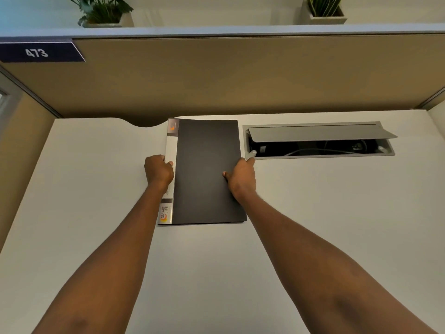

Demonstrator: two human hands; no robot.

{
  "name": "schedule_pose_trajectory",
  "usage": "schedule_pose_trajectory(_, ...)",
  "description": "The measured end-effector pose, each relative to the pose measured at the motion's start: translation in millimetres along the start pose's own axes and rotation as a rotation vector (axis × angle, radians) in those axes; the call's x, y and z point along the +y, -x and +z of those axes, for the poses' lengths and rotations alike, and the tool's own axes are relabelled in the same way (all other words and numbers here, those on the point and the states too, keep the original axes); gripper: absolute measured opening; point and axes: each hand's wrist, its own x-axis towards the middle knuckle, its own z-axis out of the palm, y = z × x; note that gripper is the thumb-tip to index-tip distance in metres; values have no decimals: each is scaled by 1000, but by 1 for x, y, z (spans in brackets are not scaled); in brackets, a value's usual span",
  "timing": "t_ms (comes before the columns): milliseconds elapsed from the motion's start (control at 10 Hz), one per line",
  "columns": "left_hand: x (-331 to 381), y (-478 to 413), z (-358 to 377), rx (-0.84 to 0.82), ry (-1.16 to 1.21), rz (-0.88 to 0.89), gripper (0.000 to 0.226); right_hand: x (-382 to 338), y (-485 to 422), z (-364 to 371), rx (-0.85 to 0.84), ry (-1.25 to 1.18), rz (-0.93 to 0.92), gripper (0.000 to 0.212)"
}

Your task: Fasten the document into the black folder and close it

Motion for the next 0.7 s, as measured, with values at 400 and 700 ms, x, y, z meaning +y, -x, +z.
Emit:
schedule_pose_trajectory(400,-4,35,3,91,-287,127,49,4,24,-6,139,415,-239,58)
schedule_pose_trajectory(700,-41,98,9,78,-486,407,60,37,79,-13,70,430,-414,60)
